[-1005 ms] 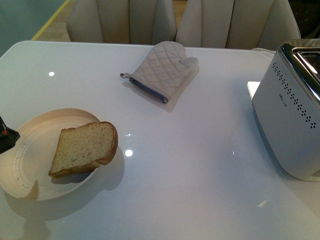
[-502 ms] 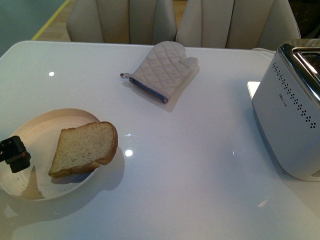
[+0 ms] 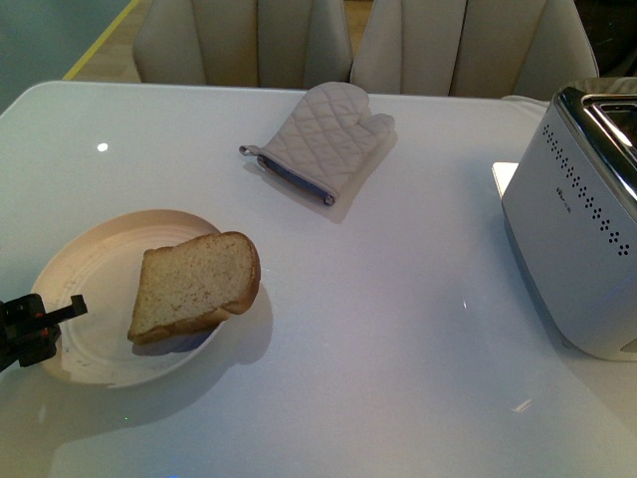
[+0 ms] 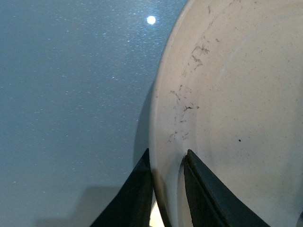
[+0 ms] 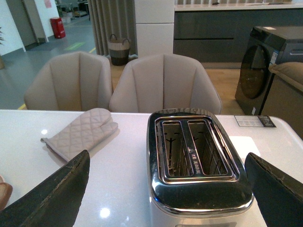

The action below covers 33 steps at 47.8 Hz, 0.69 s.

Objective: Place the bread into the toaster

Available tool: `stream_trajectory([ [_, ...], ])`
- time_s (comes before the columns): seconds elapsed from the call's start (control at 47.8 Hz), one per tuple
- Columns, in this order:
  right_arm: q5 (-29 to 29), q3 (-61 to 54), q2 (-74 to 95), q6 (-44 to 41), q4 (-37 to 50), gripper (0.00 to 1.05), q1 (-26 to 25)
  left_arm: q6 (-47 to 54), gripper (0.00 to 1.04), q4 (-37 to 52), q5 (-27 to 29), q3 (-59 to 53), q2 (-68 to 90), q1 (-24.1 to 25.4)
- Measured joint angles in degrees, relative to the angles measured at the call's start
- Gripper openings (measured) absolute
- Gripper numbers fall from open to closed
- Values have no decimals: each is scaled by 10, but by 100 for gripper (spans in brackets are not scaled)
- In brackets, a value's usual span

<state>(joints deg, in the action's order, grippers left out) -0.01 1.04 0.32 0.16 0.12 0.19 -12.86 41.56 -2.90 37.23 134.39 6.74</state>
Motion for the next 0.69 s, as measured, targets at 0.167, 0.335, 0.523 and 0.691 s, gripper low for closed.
stream_trajectory([
  [0.167, 0, 0, 0, 0, 0, 96, 0, -29, 5, -10, -3, 0, -12, -53],
  [0.335, 0, 0, 0, 0, 0, 96, 0, -66, 5, -21, 1, -3, -14, -141],
  [0.523, 0, 0, 0, 0, 0, 96, 0, -122, 5, -35, 14, 4, -14, -212],
  [0.691, 0, 0, 0, 0, 0, 96, 0, -177, 5, -57, 28, 27, -12, -272],
])
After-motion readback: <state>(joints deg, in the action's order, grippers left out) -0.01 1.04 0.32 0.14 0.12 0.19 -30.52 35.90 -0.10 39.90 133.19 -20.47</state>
